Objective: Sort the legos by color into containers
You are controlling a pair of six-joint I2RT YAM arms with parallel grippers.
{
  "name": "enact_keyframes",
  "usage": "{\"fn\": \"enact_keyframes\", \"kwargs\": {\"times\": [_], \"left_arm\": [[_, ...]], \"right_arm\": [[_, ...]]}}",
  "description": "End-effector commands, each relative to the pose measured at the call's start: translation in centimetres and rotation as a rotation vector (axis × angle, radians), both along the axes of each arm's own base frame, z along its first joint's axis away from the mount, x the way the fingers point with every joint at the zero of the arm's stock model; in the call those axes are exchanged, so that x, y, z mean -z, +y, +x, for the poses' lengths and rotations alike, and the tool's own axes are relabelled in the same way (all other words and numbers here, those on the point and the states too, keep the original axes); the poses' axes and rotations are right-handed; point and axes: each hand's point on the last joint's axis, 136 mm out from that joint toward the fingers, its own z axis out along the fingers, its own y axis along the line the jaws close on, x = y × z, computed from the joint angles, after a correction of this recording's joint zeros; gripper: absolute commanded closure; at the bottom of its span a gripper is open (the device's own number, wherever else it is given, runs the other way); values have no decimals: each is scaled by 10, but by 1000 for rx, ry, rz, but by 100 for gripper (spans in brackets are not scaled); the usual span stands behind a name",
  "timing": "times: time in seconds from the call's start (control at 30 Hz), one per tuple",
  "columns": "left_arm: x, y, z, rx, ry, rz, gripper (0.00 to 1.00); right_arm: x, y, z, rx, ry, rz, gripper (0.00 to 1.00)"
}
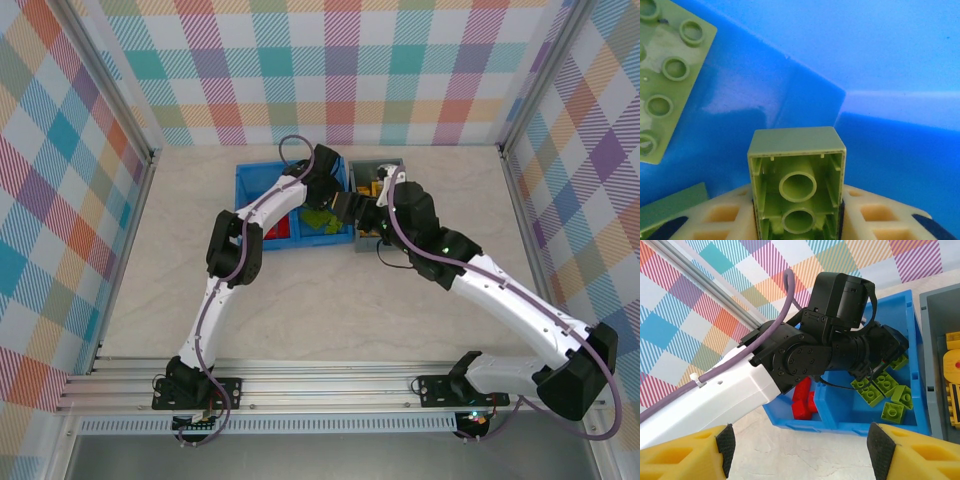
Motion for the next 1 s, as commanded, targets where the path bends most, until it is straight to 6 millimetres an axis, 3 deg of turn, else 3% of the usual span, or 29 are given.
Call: {"fn": "enact_keyframes", "kwargs": {"times": [0.0,0.2,0.37,0.53,0.63,0.77,0.97], "left_arm": [[-21,-2,5,7,-26,-36,59],[-71,-3,2,12,-96,-59,53],[-113,8,-7,-8,-147,-37,47],[-157,21,-21,-25,-219,-45,48],[-187,33,-39,-24,-260,-53,49],[-217,57,-89,33,-274,-20,47],[-215,99,-202,240,-257,29,38]], "right_arm": [[-8,-2,-4,-4,-16,38,28],[-6,-3,-6,-11,-13,32,28],[-10,-10,-10,-4,-24,15,28],[-14,-19,-16,5,-36,-11,28],[-10,-29,-20,21,-33,-54,28],[0,-46,-31,30,-20,-144,28],[14,-73,-54,3,7,-300,24]]}}
